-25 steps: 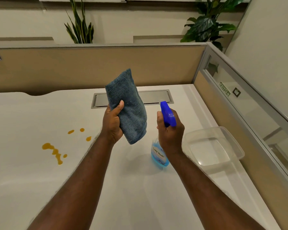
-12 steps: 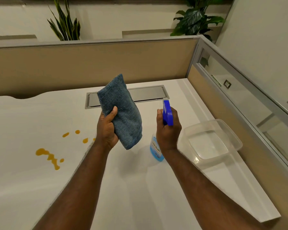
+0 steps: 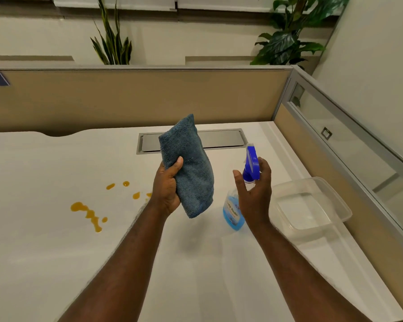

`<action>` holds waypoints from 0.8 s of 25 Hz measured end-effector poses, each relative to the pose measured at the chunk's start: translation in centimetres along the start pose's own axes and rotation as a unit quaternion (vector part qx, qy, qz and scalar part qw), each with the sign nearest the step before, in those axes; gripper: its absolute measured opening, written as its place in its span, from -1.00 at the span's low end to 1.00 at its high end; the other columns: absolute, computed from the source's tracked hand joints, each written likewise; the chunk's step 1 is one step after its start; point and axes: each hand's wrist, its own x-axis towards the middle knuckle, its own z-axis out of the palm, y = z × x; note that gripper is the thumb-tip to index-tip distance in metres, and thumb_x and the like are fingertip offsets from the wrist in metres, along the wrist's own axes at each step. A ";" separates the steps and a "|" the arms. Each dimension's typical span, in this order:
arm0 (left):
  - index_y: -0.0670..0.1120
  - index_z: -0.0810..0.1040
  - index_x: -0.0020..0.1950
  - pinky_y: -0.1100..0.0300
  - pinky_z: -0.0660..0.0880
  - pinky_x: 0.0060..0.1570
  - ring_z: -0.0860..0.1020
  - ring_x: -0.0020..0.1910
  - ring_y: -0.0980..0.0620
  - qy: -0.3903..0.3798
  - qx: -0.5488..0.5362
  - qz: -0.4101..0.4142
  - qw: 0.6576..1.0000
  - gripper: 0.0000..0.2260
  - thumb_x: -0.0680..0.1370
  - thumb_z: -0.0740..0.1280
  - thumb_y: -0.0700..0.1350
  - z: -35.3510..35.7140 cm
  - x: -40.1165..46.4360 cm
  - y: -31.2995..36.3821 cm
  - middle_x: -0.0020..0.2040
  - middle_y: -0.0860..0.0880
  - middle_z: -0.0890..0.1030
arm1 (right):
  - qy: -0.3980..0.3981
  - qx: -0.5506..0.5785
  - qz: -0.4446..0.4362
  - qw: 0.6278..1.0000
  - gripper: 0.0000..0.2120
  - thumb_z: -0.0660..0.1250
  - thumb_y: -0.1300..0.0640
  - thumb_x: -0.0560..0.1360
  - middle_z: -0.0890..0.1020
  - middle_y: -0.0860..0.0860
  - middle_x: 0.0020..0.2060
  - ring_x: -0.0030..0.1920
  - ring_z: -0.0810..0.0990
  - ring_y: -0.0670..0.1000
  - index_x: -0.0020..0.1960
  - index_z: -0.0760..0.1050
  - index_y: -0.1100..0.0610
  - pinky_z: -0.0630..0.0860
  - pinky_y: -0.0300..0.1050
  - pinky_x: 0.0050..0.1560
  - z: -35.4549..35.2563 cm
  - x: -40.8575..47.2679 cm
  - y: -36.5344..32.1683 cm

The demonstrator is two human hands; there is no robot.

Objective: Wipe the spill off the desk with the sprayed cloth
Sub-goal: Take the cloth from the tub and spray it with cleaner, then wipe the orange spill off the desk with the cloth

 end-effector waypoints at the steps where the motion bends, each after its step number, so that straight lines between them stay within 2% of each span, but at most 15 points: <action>1: -0.03 0.56 0.19 0.00 0.63 -0.11 0.66 0.05 -0.08 -0.004 0.004 0.002 1.000 -0.78 0.55 0.33 -0.13 -0.1 -0.6 0.3 0.08 -0.06 0.69 | 0.032 -0.040 0.004 0.999 -0.35 0.45 0.00 0.43 0.43 0.18 0.33 0.26 0.47 0.11 0.39 0.27 0.21 0.51 -0.03 0.18 -0.7 -0.7 0.0; 2: -0.03 0.56 0.17 0.01 0.63 -0.12 0.67 0.04 -0.08 -0.010 0.006 0.003 1.000 -0.79 0.54 0.34 -0.13 -0.3 -1.4 0.6 0.06 -0.05 0.70 | 0.081 -0.088 -0.002 0.993 -0.33 0.44 -0.05 0.42 0.41 0.18 0.33 0.29 0.44 0.12 0.38 0.27 0.21 0.47 0.05 0.22 -1.5 -1.6 0.0; 4: -0.03 0.57 0.16 -0.01 0.63 -0.11 0.67 0.03 -0.09 -0.021 0.007 -0.002 1.000 -0.75 0.49 0.38 -0.11 -0.7 -3.4 1.5 0.04 -0.06 0.71 | 0.150 -0.125 -0.064 0.979 -0.40 0.41 -0.03 0.42 0.41 0.16 0.26 0.26 0.42 0.12 0.33 0.31 0.22 0.44 0.03 0.23 -3.1 -4.5 -0.2; 5: -0.04 0.56 0.16 -0.03 0.63 -0.09 0.67 0.03 -0.11 -0.027 0.007 -0.011 1.000 -0.71 0.45 0.40 -0.10 -1.0 -4.4 1.8 0.04 -0.07 0.71 | 0.138 -0.103 -0.104 0.980 -0.48 0.41 0.01 0.43 0.45 0.13 0.18 0.20 0.45 0.09 0.27 0.34 0.23 0.46 -0.02 0.18 -3.5 -6.0 -0.4; 7: -0.05 0.57 0.16 -0.07 0.62 -0.08 0.67 0.03 -0.15 -0.044 0.006 -0.036 0.998 -0.68 0.41 0.41 -0.09 -1.8 -7.0 2.1 0.05 -0.11 0.70 | 0.043 -0.032 -0.139 0.989 -0.72 0.37 0.08 0.47 0.54 0.01 -0.04 0.00 0.52 -0.06 0.10 0.43 0.18 0.53 -0.11 0.00 -3.8 -8.5 -1.3; 8: -0.07 0.57 0.16 -0.09 0.62 -0.07 0.66 0.03 -0.17 -0.055 0.001 -0.051 0.997 -0.68 0.42 0.41 -0.10 -2.3 -8.5 2.1 0.05 -0.14 0.70 | -0.010 0.012 -0.098 0.995 -0.82 0.36 0.07 0.49 0.58 -0.05 -0.11 -0.06 0.54 -0.09 0.03 0.47 0.14 0.53 -0.14 -0.08 -3.8 -9.3 -1.9; 9: -0.09 0.56 0.18 -0.10 0.62 -0.07 0.66 0.04 -0.19 -0.066 -0.008 -0.070 0.995 -0.67 0.43 0.40 -0.10 -2.7 -10.0 2.1 0.06 -0.17 0.69 | -0.064 0.074 -0.010 0.995 -0.84 0.34 0.03 0.52 0.62 -0.07 -0.11 -0.04 0.58 -0.09 0.01 0.50 0.11 0.51 -0.17 -0.09 -3.7 -9.7 -2.6; 10: -0.12 0.55 0.21 -0.11 0.61 -0.06 0.65 0.04 -0.21 -0.077 -0.015 -0.090 0.993 -0.66 0.44 0.38 -0.11 -3.2 -11.4 1.9 0.08 -0.19 0.68 | -0.136 0.163 0.125 0.969 -0.75 0.31 -0.05 0.53 0.65 -0.03 -0.04 0.06 0.61 -0.02 0.07 0.53 0.12 0.52 -0.17 -0.05 -3.7 -9.9 -3.4; 11: -0.14 0.53 0.25 -0.12 0.61 -0.05 0.65 0.04 -0.22 -0.088 -0.016 -0.109 0.990 -0.63 0.45 0.37 -0.11 -3.6 -12.8 1.7 0.09 -0.21 0.67 | -0.218 0.265 0.259 0.903 -0.59 0.28 -0.17 0.51 0.67 0.04 0.06 0.16 0.61 0.07 0.16 0.54 0.12 0.55 -0.09 0.02 -3.8 -10.0 -3.9; 12: -0.15 0.51 0.27 -0.12 0.61 -0.05 0.65 0.04 -0.23 -0.096 -0.015 -0.123 0.988 -0.62 0.46 0.36 -0.12 -3.9 -14.0 1.4 0.09 -0.21 0.66 | -0.280 0.347 0.350 0.824 -0.44 0.26 -0.27 0.46 0.66 0.12 0.14 0.21 0.60 0.15 0.24 0.53 0.13 0.57 0.04 0.09 -4.2 -10.3 -4.0; 13: -0.15 0.50 0.28 -0.12 0.61 -0.05 0.64 0.04 -0.23 -0.099 -0.010 -0.130 0.987 -0.62 0.47 0.35 -0.13 -4.3 -15.1 1.1 0.10 -0.22 0.66 | -0.329 0.397 0.388 0.764 -0.37 0.29 -0.31 0.41 0.64 0.17 0.18 0.22 0.59 0.19 0.26 0.54 0.14 0.56 0.12 0.14 -4.6 -10.8 -3.9; 14: -0.15 0.49 0.29 -0.12 0.61 -0.03 0.63 0.06 -0.23 -0.097 -0.002 -0.133 0.986 -0.63 0.49 0.34 -0.14 -4.7 -16.0 0.6 0.13 -0.22 0.64 | -0.362 0.418 0.393 0.735 -0.39 0.36 -0.30 0.38 0.64 0.19 0.17 0.20 0.60 0.20 0.22 0.58 0.13 0.57 0.15 0.13 -5.0 -11.4 -3.8; 17: -0.15 0.44 0.35 -0.13 0.55 0.12 0.57 0.20 -0.23 -0.102 0.054 -0.113 0.987 -0.63 0.54 0.32 -0.14 -5.6 -17.5 -0.3 0.27 -0.22 0.57 | -0.371 0.415 0.389 0.734 -0.63 0.48 -0.09 0.39 0.65 0.23 0.14 0.14 0.64 0.22 0.08 0.66 0.12 0.60 0.09 0.02 -5.2 -13.5 -3.5; 19: -0.03 0.42 0.37 -0.05 0.52 0.15 0.55 0.25 -0.11 -0.108 0.181 -0.081 0.974 -0.62 0.56 0.33 -0.06 -6.5 -18.0 -0.4 0.32 -0.10 0.55 | -0.338 0.421 0.398 0.742 -0.73 0.45 -0.02 0.44 0.66 0.23 0.12 0.11 0.65 0.23 0.06 0.66 0.10 0.61 0.11 -0.02 -5.0 -14.3 -3.2; 20: 0.04 0.39 0.39 0.01 0.49 0.15 0.53 0.26 -0.04 -0.100 0.257 -0.069 0.959 -0.60 0.56 0.34 -0.01 -7.2 -18.2 -0.3 0.35 -0.02 0.52 | -0.308 0.422 0.393 0.757 -0.77 0.44 0.00 0.46 0.67 0.21 0.10 0.08 0.67 0.23 0.06 0.66 0.08 0.62 0.13 -0.05 -4.8 -14.3 -3.1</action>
